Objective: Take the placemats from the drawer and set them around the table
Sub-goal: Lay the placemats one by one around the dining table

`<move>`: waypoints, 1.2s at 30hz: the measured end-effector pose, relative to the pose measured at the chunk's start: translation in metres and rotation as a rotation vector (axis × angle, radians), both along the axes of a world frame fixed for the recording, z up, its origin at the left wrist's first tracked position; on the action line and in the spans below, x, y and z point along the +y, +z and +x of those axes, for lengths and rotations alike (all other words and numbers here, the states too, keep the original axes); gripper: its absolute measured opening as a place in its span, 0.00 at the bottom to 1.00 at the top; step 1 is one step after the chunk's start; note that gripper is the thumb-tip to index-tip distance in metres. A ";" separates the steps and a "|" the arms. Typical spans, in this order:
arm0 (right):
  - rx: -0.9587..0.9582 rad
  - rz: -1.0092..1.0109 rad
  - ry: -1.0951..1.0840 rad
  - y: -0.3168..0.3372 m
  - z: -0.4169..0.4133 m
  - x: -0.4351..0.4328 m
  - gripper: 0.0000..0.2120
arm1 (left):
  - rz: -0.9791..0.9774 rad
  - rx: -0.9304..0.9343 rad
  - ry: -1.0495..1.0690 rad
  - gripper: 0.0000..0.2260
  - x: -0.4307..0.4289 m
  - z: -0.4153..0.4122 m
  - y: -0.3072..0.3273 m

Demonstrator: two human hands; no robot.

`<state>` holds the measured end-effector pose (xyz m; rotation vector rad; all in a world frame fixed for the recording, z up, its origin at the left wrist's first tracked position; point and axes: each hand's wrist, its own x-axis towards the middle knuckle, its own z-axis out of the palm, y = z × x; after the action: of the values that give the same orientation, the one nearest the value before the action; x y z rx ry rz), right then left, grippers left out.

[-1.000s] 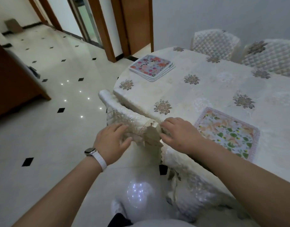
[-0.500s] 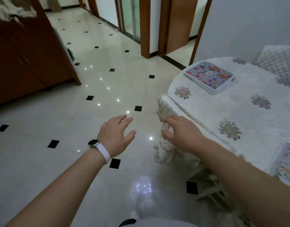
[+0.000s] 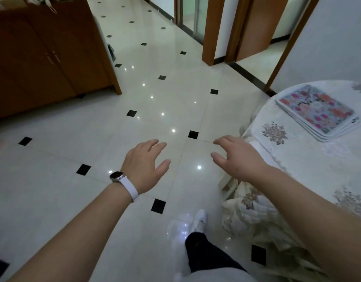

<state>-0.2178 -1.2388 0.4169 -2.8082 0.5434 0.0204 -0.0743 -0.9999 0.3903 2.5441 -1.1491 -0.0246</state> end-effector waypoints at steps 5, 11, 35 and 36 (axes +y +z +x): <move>0.017 0.025 0.026 -0.023 0.073 -0.044 0.23 | 0.052 0.002 0.025 0.28 -0.042 0.071 -0.006; 0.037 0.075 0.004 -0.023 0.153 -0.122 0.22 | 0.101 -0.011 -0.026 0.28 -0.128 0.156 0.005; 0.073 -0.047 -0.377 0.000 0.347 -0.340 0.23 | -0.026 -0.022 -0.466 0.24 -0.426 0.439 0.003; 0.076 -0.050 -0.406 0.003 0.358 -0.347 0.23 | -0.035 -0.023 -0.494 0.23 -0.440 0.454 0.006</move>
<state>0.1399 -1.5857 0.4200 -2.6975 1.1341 0.0322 0.3800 -1.4395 0.3965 2.1732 -1.7392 -0.0957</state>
